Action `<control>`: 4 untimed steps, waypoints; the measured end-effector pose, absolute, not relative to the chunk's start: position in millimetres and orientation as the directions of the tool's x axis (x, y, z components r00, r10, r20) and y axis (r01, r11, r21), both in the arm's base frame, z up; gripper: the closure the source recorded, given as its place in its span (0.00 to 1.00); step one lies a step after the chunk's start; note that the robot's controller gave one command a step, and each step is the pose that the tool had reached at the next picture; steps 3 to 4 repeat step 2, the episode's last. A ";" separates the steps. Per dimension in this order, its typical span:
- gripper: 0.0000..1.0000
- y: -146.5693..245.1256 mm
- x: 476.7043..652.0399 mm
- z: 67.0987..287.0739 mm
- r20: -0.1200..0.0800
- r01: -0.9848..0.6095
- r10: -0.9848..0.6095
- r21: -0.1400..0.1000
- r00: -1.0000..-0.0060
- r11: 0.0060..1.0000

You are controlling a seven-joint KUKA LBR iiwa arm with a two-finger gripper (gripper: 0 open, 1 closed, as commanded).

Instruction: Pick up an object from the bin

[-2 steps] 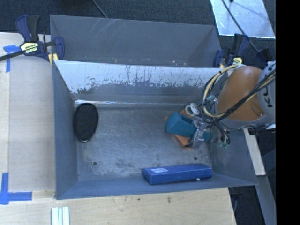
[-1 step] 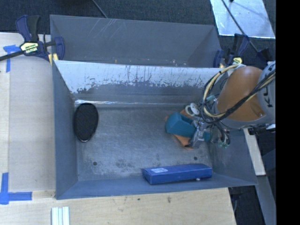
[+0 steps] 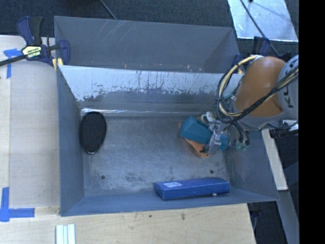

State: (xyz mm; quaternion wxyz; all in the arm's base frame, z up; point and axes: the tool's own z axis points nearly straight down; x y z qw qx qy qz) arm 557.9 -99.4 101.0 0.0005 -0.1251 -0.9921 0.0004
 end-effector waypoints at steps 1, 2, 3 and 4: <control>1.00 -97.5 578.2 118.8 -0.002 0.239 0.239 0.000 -0.971 0.971; 1.00 -92.4 552.8 233.4 0.005 0.217 0.217 -0.001 -0.976 0.976; 1.00 -92.4 552.8 233.4 0.005 0.217 0.217 -0.001 -0.976 0.976; 1.00 -92.4 552.8 233.4 0.005 0.217 0.217 -0.001 -0.976 0.976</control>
Offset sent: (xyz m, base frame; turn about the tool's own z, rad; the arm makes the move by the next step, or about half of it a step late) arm -0.0041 0.0076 0.1351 -0.0318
